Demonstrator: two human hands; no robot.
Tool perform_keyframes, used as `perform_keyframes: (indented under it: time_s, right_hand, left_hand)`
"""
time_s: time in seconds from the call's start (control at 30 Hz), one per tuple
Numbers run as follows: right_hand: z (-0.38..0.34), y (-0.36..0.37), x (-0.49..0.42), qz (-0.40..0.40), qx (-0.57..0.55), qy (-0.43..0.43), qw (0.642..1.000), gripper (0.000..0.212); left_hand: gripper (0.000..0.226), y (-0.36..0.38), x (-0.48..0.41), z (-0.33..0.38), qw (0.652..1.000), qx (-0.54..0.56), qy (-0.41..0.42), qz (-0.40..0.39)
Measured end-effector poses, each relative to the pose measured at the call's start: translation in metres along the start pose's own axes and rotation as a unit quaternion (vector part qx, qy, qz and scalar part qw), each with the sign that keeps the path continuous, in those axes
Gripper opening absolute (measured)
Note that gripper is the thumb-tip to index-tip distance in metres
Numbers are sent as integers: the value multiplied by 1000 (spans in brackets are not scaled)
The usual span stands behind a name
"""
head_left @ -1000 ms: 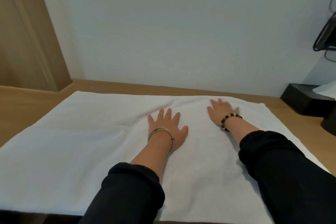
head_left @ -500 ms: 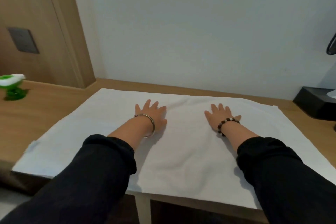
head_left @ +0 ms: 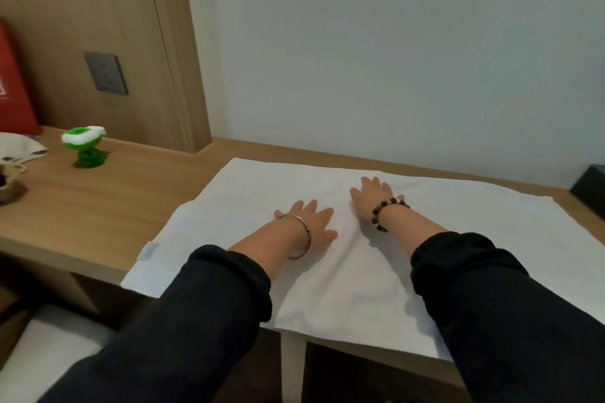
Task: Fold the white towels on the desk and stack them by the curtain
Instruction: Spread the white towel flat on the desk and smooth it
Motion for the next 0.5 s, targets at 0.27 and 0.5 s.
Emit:
perform_keyframes:
  time_s: [0.27,0.5]
  right_hand:
    - [-35,31,5,27,39,-92,995,59]
    - [-30,26,1,54,30,-89,994,58]
  left_hand:
    - [58,-13,-23,-84,993,21,-115,31]
    - [69,-10,-36,-129,988,21,-147,27]
Point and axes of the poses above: each hand's wrist, its own x-axis away from the middle knuckle, its own y-axis out of the palm, z = x × y, the point moved 7 cm from there along -x, towards the middle knuckle, and after that the axes turned 6 degrees about -y, right-handed, at the moved point
